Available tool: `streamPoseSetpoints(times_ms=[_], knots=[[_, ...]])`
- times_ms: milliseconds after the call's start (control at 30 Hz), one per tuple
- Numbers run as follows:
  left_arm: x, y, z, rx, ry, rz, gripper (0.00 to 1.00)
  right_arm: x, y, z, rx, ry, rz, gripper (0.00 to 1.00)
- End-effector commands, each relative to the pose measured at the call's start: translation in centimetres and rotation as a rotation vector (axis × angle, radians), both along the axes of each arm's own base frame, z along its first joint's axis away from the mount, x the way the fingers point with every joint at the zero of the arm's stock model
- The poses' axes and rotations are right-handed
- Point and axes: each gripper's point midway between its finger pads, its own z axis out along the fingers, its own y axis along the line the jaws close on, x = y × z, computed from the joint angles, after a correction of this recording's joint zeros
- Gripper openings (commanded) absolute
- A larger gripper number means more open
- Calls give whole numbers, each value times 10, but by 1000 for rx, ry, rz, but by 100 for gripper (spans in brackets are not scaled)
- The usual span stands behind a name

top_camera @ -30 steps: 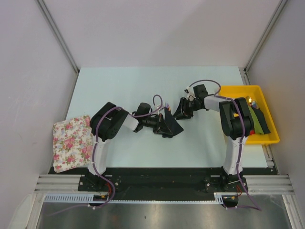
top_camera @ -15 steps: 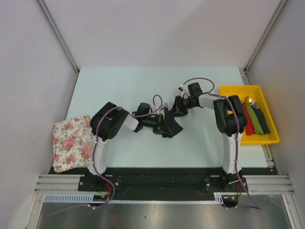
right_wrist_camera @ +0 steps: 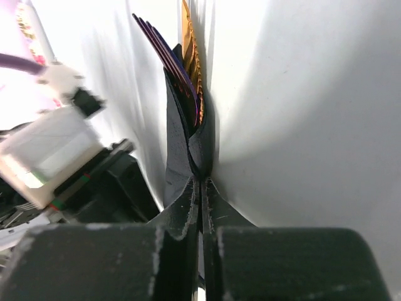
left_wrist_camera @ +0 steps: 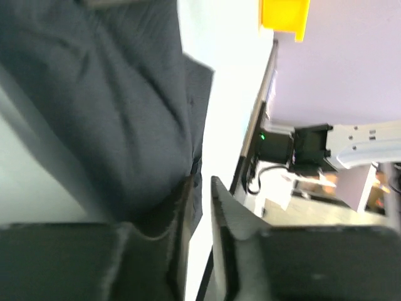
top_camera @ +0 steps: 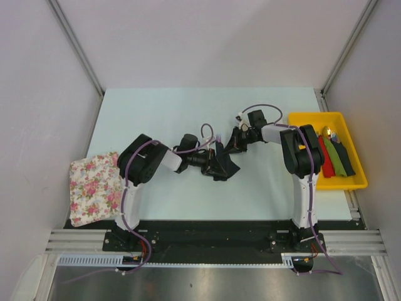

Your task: Place the utensils on the paper napkin and roll it up

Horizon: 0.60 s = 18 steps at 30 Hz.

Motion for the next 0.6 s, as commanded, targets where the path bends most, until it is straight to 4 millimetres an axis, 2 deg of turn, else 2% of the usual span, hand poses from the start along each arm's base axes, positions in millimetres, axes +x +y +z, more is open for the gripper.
streamPoseSetpoints(times_ms=[0, 33, 133, 233, 267, 300, 400, 567], knots=[[35, 17, 32, 21, -160, 117, 31, 9, 12, 37, 106, -75, 2, 0], [40, 20, 51, 6, -216, 122, 35, 11, 14, 48, 128, -90, -4, 0], [54, 38, 70, 34, -286, 163, 44, 10, 19, 67, 181, -102, 2, 0], [68, 62, 94, 75, -371, 224, 56, 9, 19, 81, 216, -111, -3, 0], [76, 75, 108, 100, -409, 273, 58, 11, 21, 88, 235, -143, 4, 0], [81, 82, 113, 119, -468, 279, 70, 10, 20, 91, 240, -148, 3, 0], [90, 105, 133, 190, -612, 298, 75, 10, 20, 108, 267, -176, 8, 0], [94, 132, 163, 231, -727, 311, 78, 5, 19, 143, 316, -245, 39, 0]])
